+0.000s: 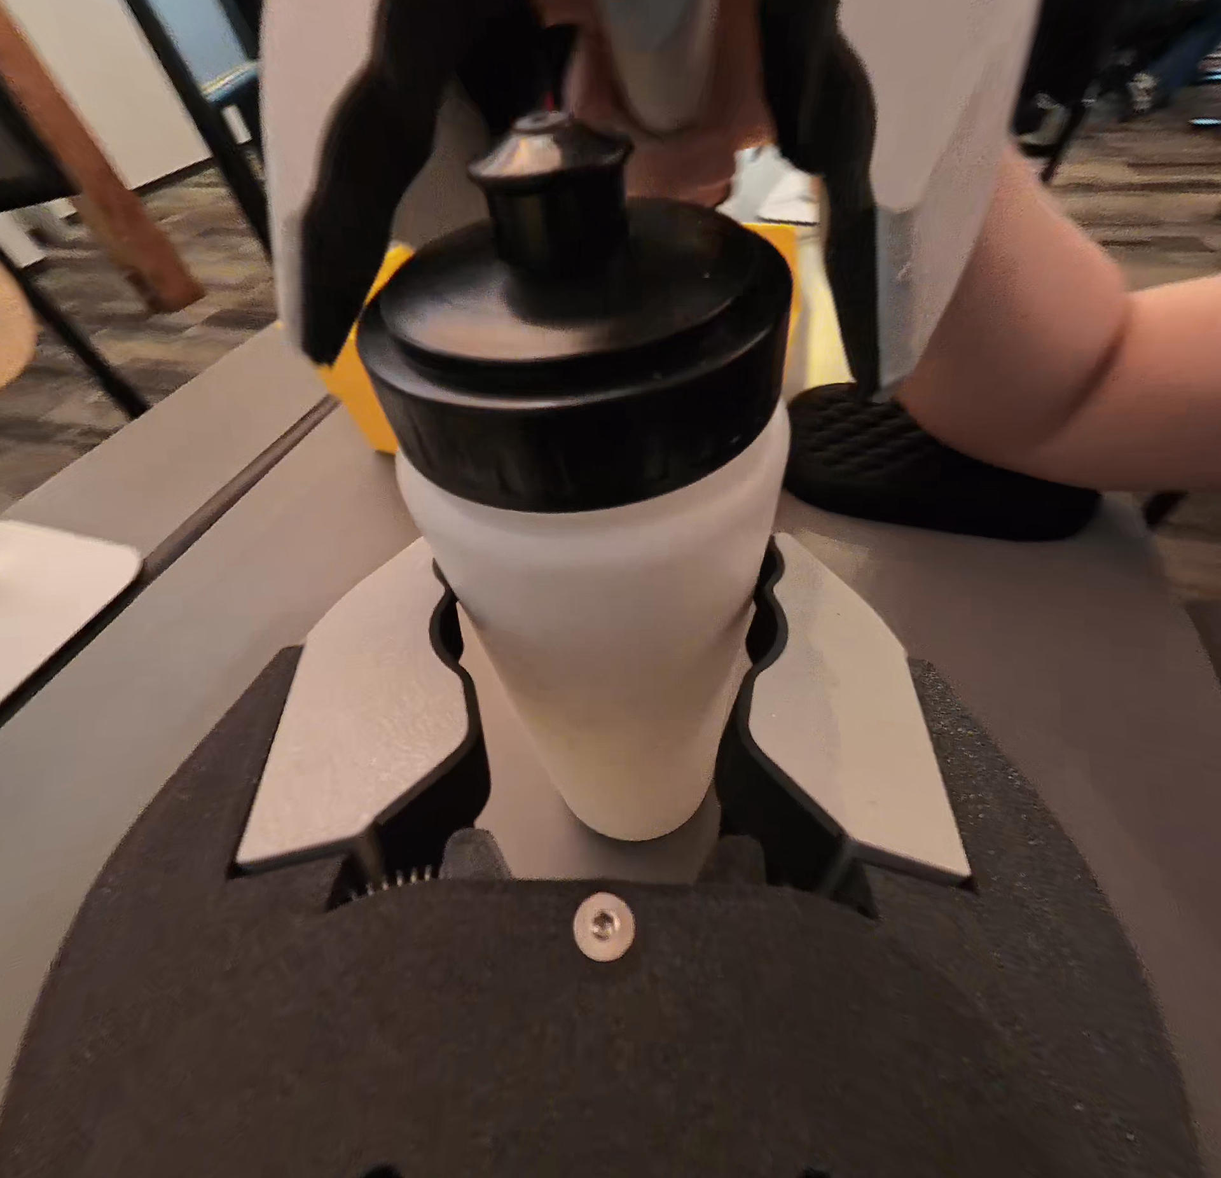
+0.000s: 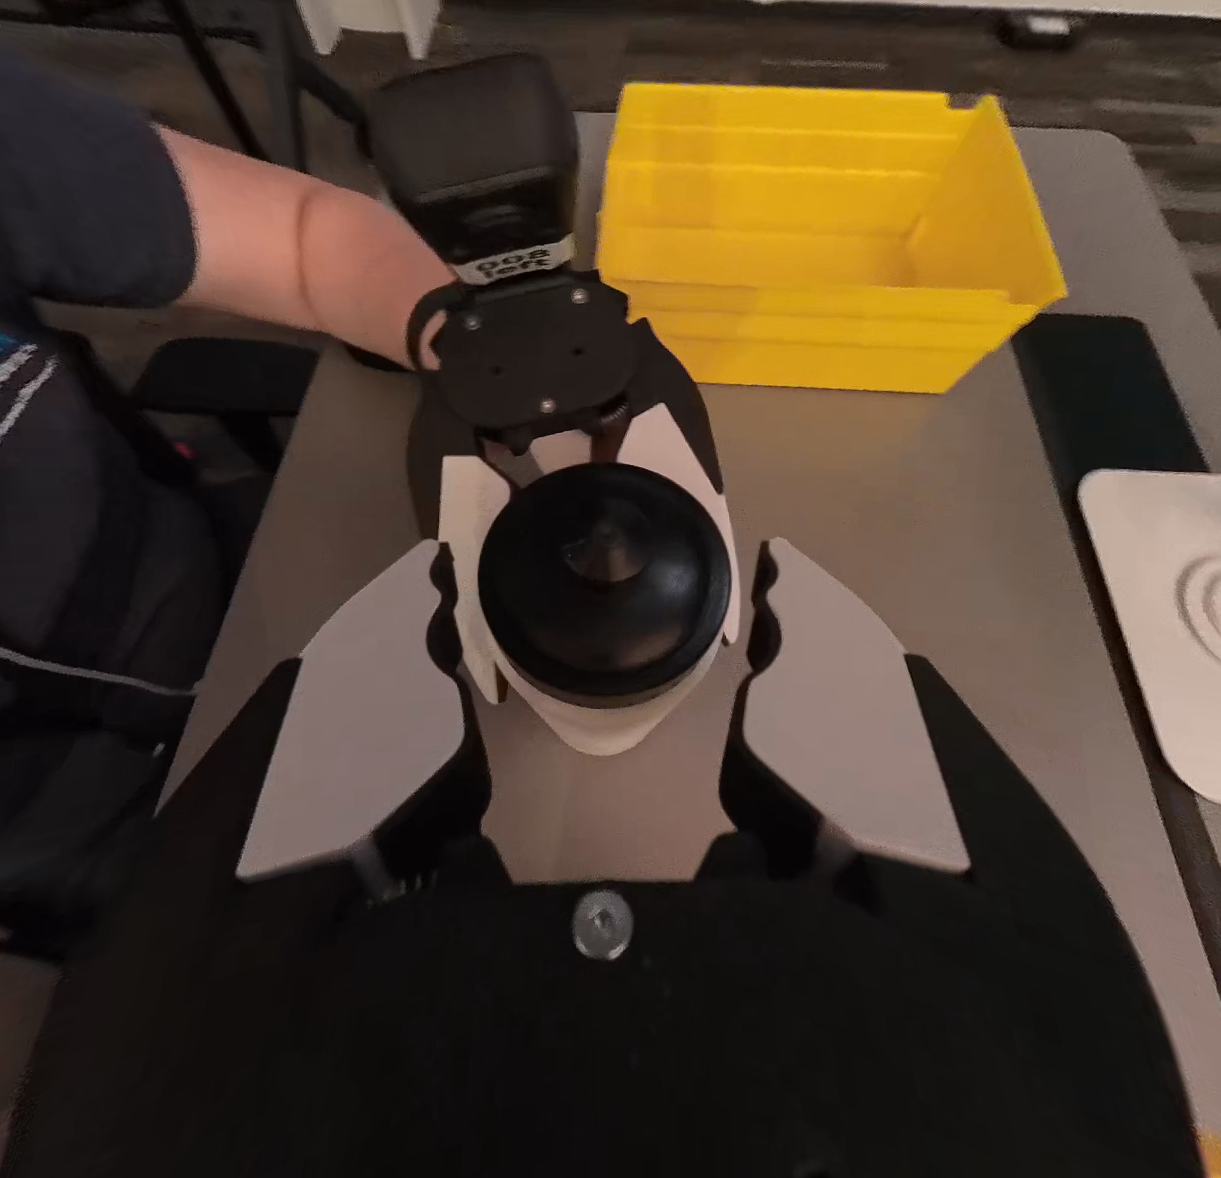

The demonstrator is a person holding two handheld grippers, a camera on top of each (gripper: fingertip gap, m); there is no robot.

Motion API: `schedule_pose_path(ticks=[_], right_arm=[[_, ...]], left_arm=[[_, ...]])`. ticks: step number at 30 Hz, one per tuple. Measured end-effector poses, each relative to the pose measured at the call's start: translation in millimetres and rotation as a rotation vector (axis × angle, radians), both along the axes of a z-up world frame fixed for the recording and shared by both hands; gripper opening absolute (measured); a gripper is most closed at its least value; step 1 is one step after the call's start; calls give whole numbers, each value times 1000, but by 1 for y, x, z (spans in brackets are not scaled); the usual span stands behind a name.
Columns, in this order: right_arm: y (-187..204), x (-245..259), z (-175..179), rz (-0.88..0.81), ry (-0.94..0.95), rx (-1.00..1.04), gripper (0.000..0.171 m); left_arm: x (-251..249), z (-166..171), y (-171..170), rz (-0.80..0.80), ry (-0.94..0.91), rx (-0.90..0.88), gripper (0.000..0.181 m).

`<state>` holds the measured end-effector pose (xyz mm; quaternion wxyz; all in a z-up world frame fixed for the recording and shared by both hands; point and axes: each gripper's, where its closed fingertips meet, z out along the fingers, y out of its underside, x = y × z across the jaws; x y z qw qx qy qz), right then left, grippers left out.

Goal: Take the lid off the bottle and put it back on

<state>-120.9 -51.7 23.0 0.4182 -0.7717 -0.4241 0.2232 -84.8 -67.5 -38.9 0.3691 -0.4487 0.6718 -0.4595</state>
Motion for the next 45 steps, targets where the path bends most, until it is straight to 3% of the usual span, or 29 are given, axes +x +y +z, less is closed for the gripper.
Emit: schedule_pose_path(ticks=[3, 7, 10, 14, 15, 17, 23, 28, 30, 35, 36, 38, 41, 45], right_arm=[[18, 9, 6, -238, -42, 13, 85], [20, 10, -4, -346, -127, -26, 74], [8, 7, -5, -210, -152, -37, 74], [-29, -6, -2, 233, -51, 45, 74], [-33, -7, -2, 273, -6, 39, 74], [-21, -3, -2, 207, 34, -6, 73], [19, 12, 9, -271, -22, -1, 80], [17, 10, 0, -354, -157, -3, 72], [10, 8, -1, -280, -173, -12, 72], [-38, -9, 2, 241, -77, 66, 72], [-42, -10, 2, 281, -37, 55, 73], [-35, -7, 3, 236, -14, 21, 72], [-6, 2, 7, -4, -23, 27, 85], [11, 1, 11, -246, -9, -14, 83]], left_arm=[[2, 0, 16, 94, 3, 0, 86], [2, 0, 17, 115, 12, 14, 86], [-2, 0, 3, 13, 17, 20, 86], [-11, 0, -33, -209, 3, 11, 86], [-11, -1, -35, -213, 9, -3, 86], [-7, 0, -24, -145, 13, -34, 86], [2, 0, 21, 111, 16, -31, 86], [1, 0, 17, 115, 24, 8, 86], [-1, 0, 9, 48, 25, 14, 85], [-12, 0, -40, -220, -6, 38, 86], [-12, 0, -42, -223, -2, 32, 86], [-8, 0, -34, -172, 4, 9, 86], [-1, 1, -8, -29, 5, 19, 85], [2, 0, 9, 79, 17, 7, 85]])
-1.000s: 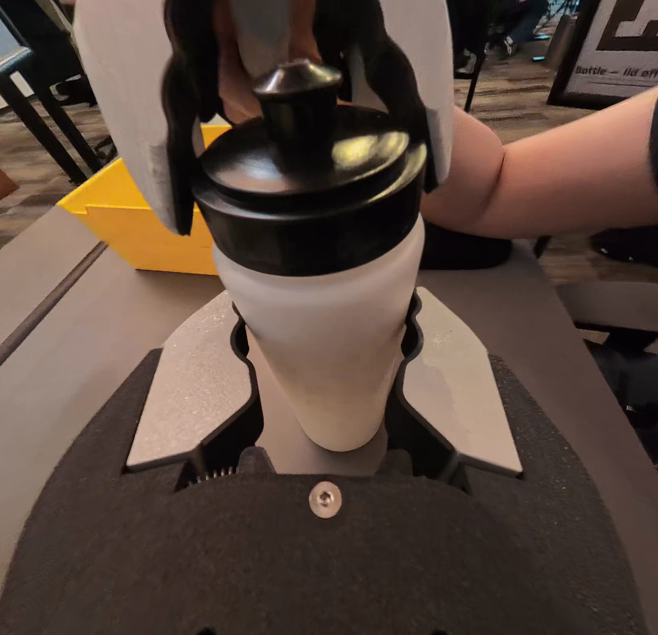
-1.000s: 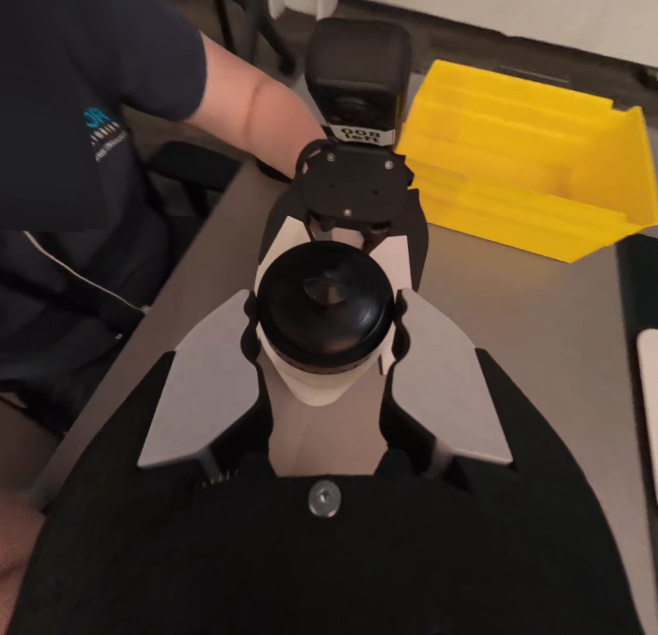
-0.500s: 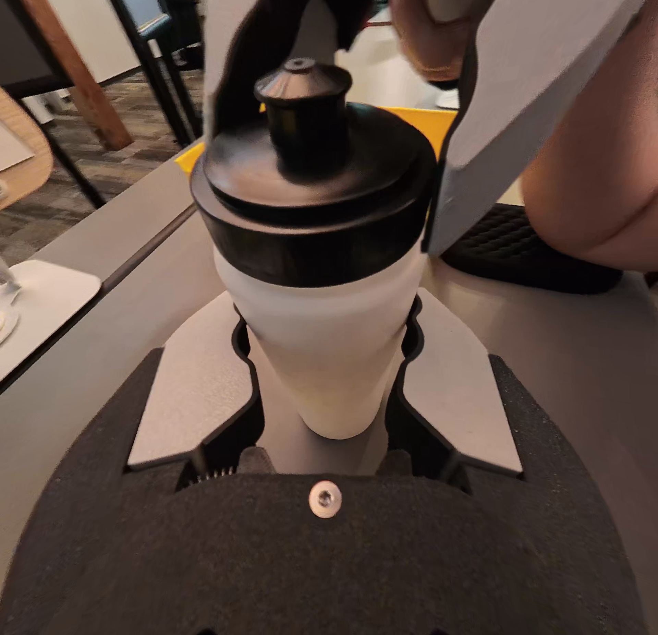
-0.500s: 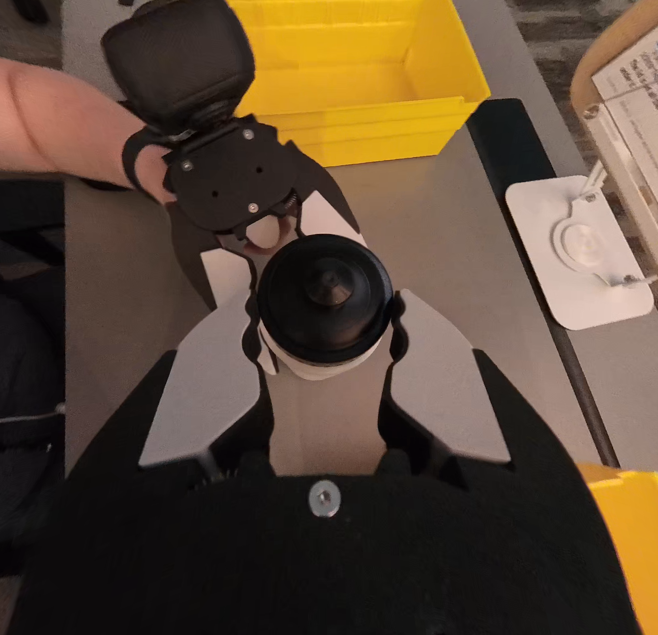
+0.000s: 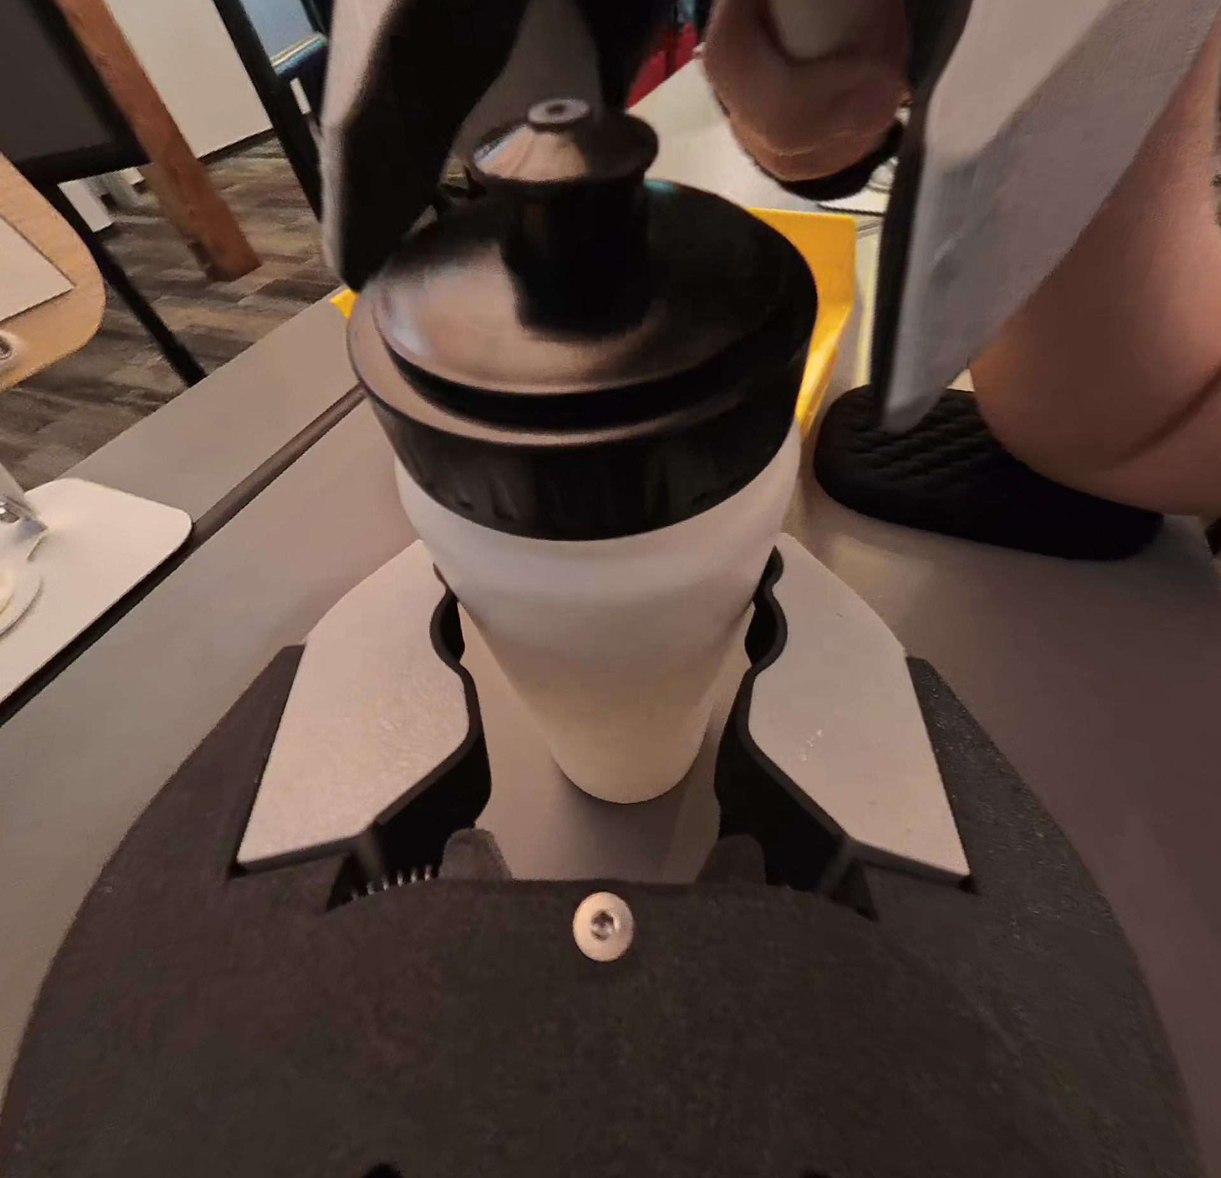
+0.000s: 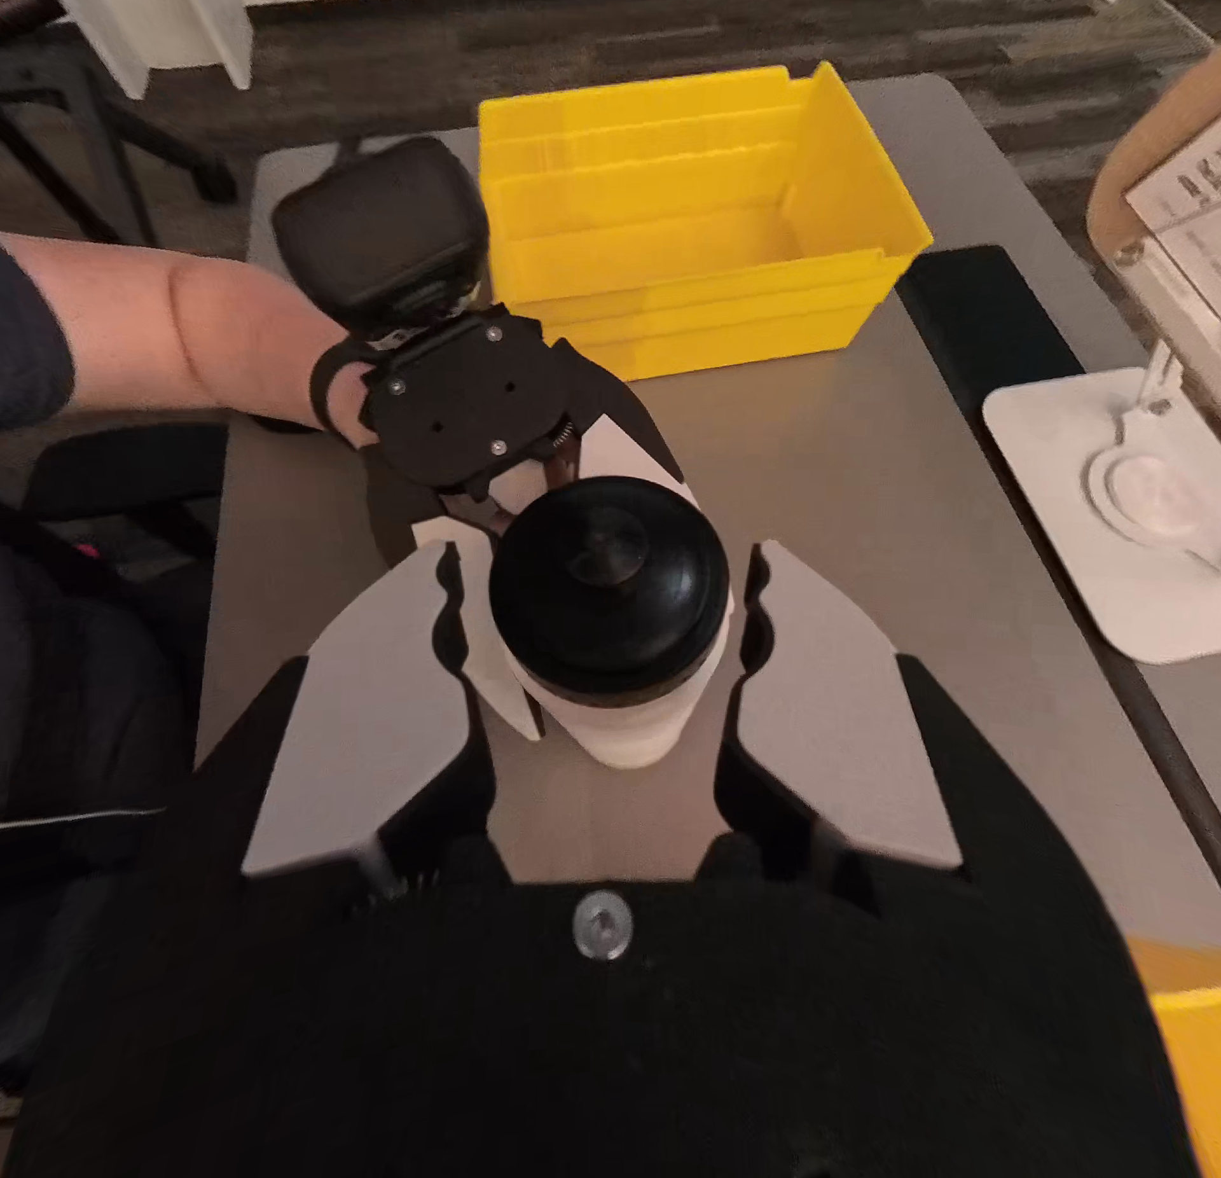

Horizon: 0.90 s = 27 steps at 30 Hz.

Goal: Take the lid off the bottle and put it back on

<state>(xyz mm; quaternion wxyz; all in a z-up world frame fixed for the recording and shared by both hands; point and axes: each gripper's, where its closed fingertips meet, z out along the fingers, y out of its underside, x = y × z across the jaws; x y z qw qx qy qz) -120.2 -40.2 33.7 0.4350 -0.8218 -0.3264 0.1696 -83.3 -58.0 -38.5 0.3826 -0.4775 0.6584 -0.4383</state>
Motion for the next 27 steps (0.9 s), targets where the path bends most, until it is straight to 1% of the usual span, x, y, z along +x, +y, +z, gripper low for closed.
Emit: schedule_pose_path(ticks=[2, 3, 5, 7, 10, 11, 12, 13, 15, 17, 21, 23, 24, 25, 27], right_arm=[[0, 1, -11, -62, -80, -38, 77], [0, 2, -13, -67, -123, -36, 76], [-7, -1, -13, -7, -155, -41, 76], [-20, -5, -13, 131, -140, -51, 76], [-51, -18, -11, 457, -62, -5, 76], [-59, -22, -10, 538, -28, 8, 76], [-64, -24, -10, 586, -2, 12, 76], [-63, -24, -10, 593, 10, 9, 76], [-51, -19, -10, 512, 12, -9, 77], [-31, -10, -9, 350, -22, 5, 86], [-4, 1, 1, 44, -53, 31, 83], [-3, -3, 0, -11, -96, 38, 81], [-2, -3, -4, -30, -148, 39, 80], [-3, -2, -9, -38, -210, 37, 76], [-4, -1, -11, -31, -264, 45, 76]], left_arm=[[-1, 0, -1, 1, 8, 4, 85], [-1, 0, -2, -4, 9, 14, 85], [-3, 0, -9, -51, 7, 26, 85], [-6, 0, -25, -140, 9, 18, 85], [-13, 0, -54, -290, -10, 40, 85], [-15, 0, -60, -317, -16, 53, 85], [-16, 0, -62, -325, -18, 56, 85], [-15, -1, -61, -315, -15, 52, 85], [-10, -1, -49, -246, -3, 39, 85], [-5, -1, -32, -154, -1, 33, 85], [-1, -1, -7, -24, 16, -7, 85], [-1, -1, -5, -6, 25, -15, 85], [-2, -1, -5, -6, 29, -11, 85], [-2, -1, -6, -8, 30, -4, 85], [-2, -1, -7, -13, 28, 9, 85]])
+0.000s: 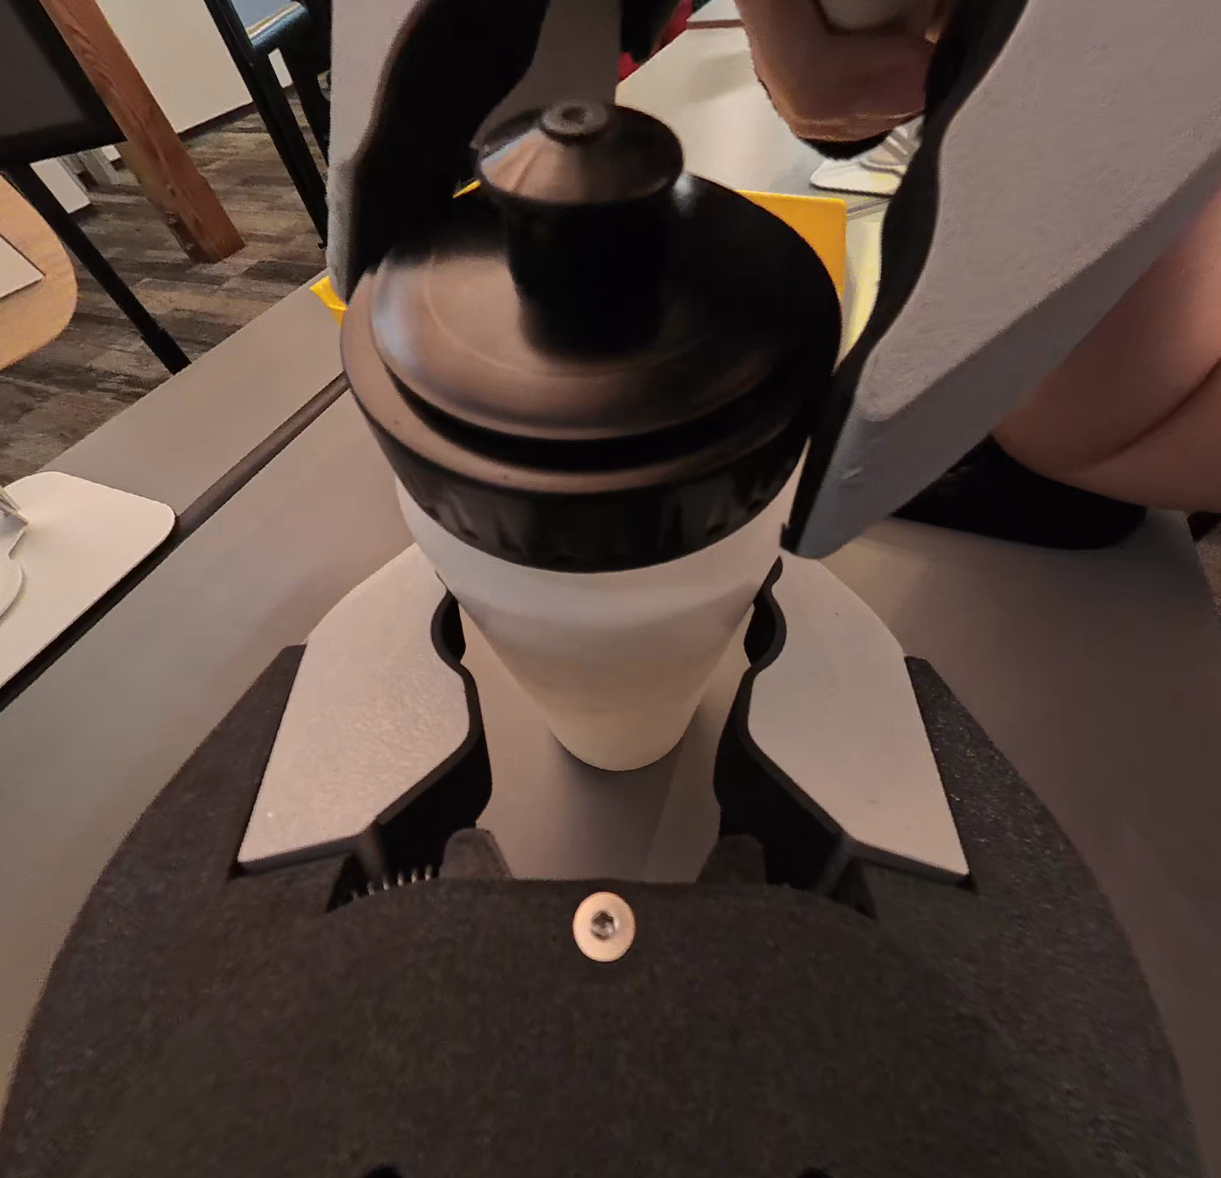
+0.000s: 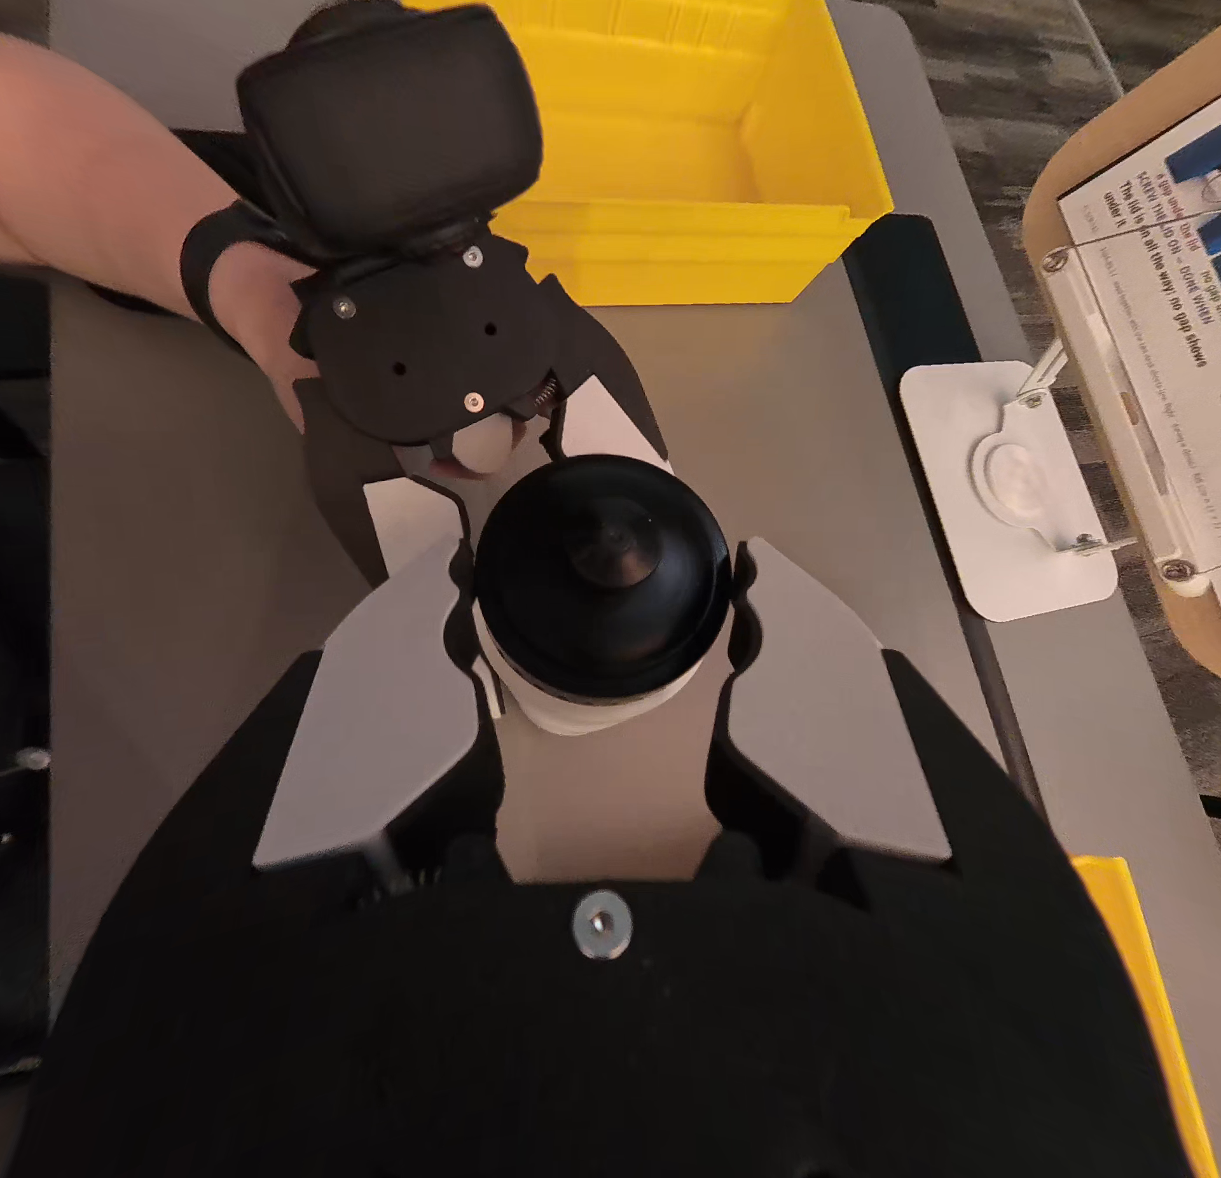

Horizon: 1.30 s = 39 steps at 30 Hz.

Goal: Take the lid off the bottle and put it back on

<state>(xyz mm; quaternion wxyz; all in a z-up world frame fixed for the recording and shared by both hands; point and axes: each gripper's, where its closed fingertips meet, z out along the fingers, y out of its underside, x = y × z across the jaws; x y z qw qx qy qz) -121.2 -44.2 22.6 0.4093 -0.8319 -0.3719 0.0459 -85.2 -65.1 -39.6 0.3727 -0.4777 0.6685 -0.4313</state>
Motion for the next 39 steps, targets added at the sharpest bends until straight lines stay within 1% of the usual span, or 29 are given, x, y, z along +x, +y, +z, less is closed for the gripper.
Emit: schedule_pose_path(ticks=[2, 3, 6, 7, 8, 10, 11, 13, 15, 18, 19, 20, 22, 23, 24, 26, 27, 28, 29, 31, 32, 33, 35, 36, 39], right_arm=[[-7, -1, -1, 60, 9, -26, 76], [-12, -2, -1, 121, 15, -36, 76], [-34, -12, 1, 408, 57, 4, 76], [-41, -15, 2, 478, 82, 13, 76], [-43, -16, 2, 509, 99, 12, 76], [-37, -13, 2, 451, 103, -6, 75], [-30, -10, 2, 389, 92, -5, 75], [-14, -3, 5, 227, 66, 20, 83], [-4, 2, 7, 98, 42, 30, 84], [-2, -1, 4, 14, 65, -7, 79], [-1, 0, 4, 4, 58, -8, 74], [-3, 0, 4, 18, 55, -15, 74], [-13, -2, 3, 109, 59, -43, 74], [-21, -5, 3, 185, 59, -50, 74], [-32, -9, 3, 290, 60, -50, 74], [-59, -21, 5, 556, 100, -17, 74], [-69, -24, 5, 632, 138, -31, 74], [-73, -25, 6, 657, 164, -51, 74], [-72, -26, 6, 651, 180, -65, 74], [-61, -23, 6, 577, 188, -66, 74], [-52, -20, 7, 509, 178, -53, 77], [-42, -17, 8, 429, 163, -34, 85], [-29, -9, 9, 289, 113, -18, 86], [-27, -8, 9, 253, 93, -12, 86], [-22, -3, 5, 145, 57, -43, 73]], left_arm=[[-1, 0, -7, -47, -9, 13, 84], [-2, 0, -12, -81, -12, 17, 85], [-6, 1, -31, -188, -38, 63, 85], [-8, 1, -36, -215, -42, 68, 85], [-8, 0, -38, -220, -40, 62, 85], [-6, 0, -31, -180, -27, 36, 85], [-4, 0, -25, -145, -23, 25, 85], [-1, 0, -11, -76, -18, 4, 85], [0, 0, -3, -32, -8, -16, 85], [0, 0, -1, -12, 2, -20, 84], [-1, 0, -2, -16, 7, -16, 84], [-2, 0, -4, -33, 10, -17, 84], [-4, 0, -15, -110, 10, -8, 84], [-7, -1, -24, -162, 10, -5, 84], [-10, -1, -34, -226, 6, 6, 84], [-19, -1, -57, -355, -11, 52, 84], [-22, -1, -65, -389, 1, 44, 85], [-23, -1, -69, -402, 15, 19, 85], [-22, -1, -69, -395, 15, 3, 85], [-18, -1, -59, -338, 21, -12, 84], [-14, -1, -51, -292, 22, -8, 84], [-11, -1, -44, -249, 20, -1, 84], [-7, -1, -31, -175, 23, 2, 84], [-6, -1, -26, -151, 25, 2, 84], [-5, -1, -20, -117, 34, -13, 84]])
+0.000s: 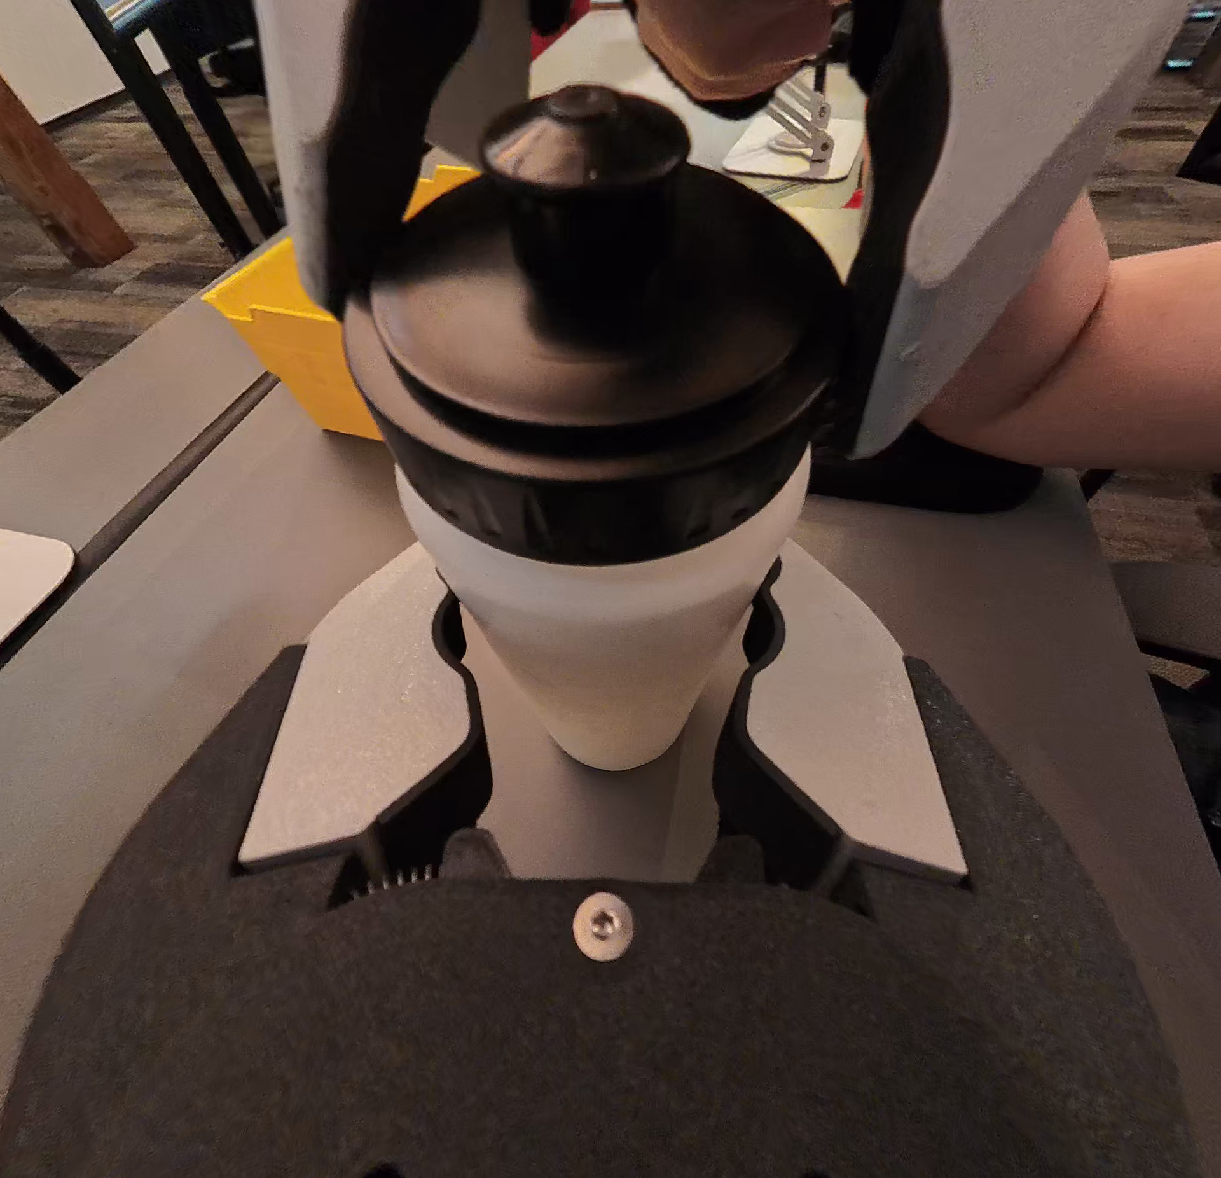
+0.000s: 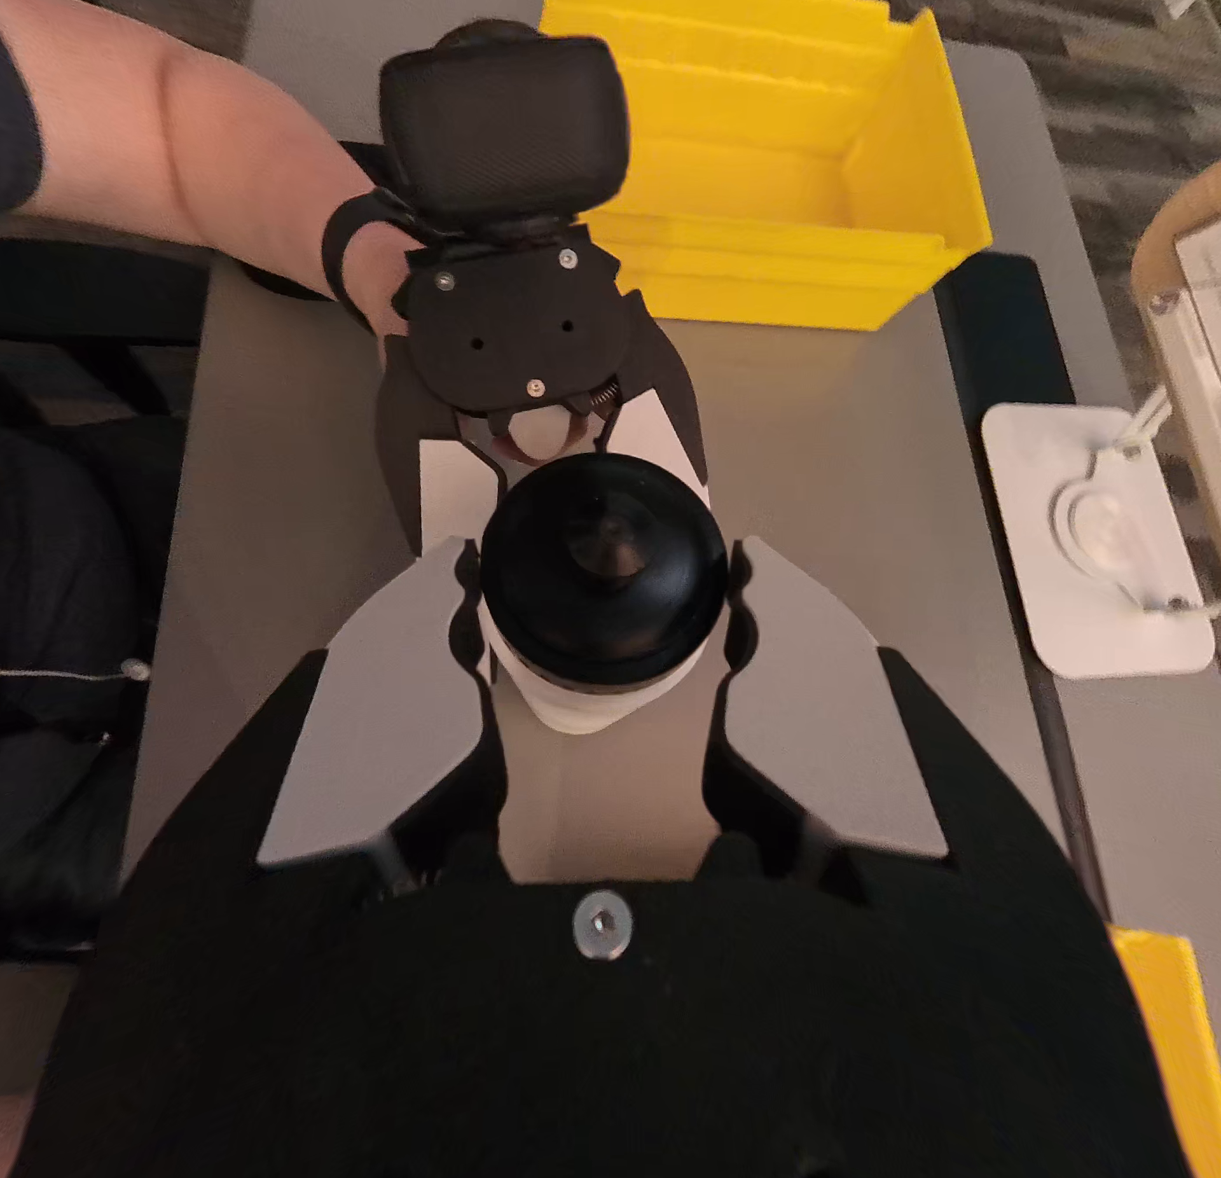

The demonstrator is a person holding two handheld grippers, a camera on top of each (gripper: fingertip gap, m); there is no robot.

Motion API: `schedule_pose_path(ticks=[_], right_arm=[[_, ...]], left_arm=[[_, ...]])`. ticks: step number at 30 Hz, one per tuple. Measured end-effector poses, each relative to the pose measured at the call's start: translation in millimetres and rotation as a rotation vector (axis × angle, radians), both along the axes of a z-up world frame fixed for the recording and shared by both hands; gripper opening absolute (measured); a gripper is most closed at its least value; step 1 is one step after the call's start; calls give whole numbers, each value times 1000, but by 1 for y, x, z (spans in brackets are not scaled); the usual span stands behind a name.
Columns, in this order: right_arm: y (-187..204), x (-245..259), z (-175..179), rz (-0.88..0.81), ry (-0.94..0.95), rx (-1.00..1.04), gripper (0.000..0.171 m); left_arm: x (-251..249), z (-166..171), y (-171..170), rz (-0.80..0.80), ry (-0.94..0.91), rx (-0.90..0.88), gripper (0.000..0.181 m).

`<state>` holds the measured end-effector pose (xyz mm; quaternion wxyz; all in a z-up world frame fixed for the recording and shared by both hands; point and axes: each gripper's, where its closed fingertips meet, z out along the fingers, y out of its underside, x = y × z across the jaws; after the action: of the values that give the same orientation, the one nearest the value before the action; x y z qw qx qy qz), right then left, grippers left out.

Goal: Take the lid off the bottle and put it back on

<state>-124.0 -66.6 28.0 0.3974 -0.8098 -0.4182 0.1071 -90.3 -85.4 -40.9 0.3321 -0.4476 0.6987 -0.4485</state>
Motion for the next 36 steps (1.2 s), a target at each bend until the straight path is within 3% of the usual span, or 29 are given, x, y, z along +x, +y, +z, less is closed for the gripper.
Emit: schedule_pose_path(ticks=[5, 12, 24, 31, 36], right_arm=[[-5, -1, 0, 26, -7, -24, 73], [-30, -10, 1, 320, 62, -14, 73], [-27, -19, 6, 461, 293, -57, 72], [-20, -15, 6, 451, 282, 0, 72], [1, -5, 6, 231, 191, 15, 73]], left_arm=[[-2, 0, -5, -42, 4, 16, 84], [-10, -1, -26, -168, -4, 49, 84], [-14, -1, -30, -221, 25, -36, 84], [-9, -1, -18, -138, 27, 12, 84], [-2, -2, 3, -10, 47, -2, 84]])
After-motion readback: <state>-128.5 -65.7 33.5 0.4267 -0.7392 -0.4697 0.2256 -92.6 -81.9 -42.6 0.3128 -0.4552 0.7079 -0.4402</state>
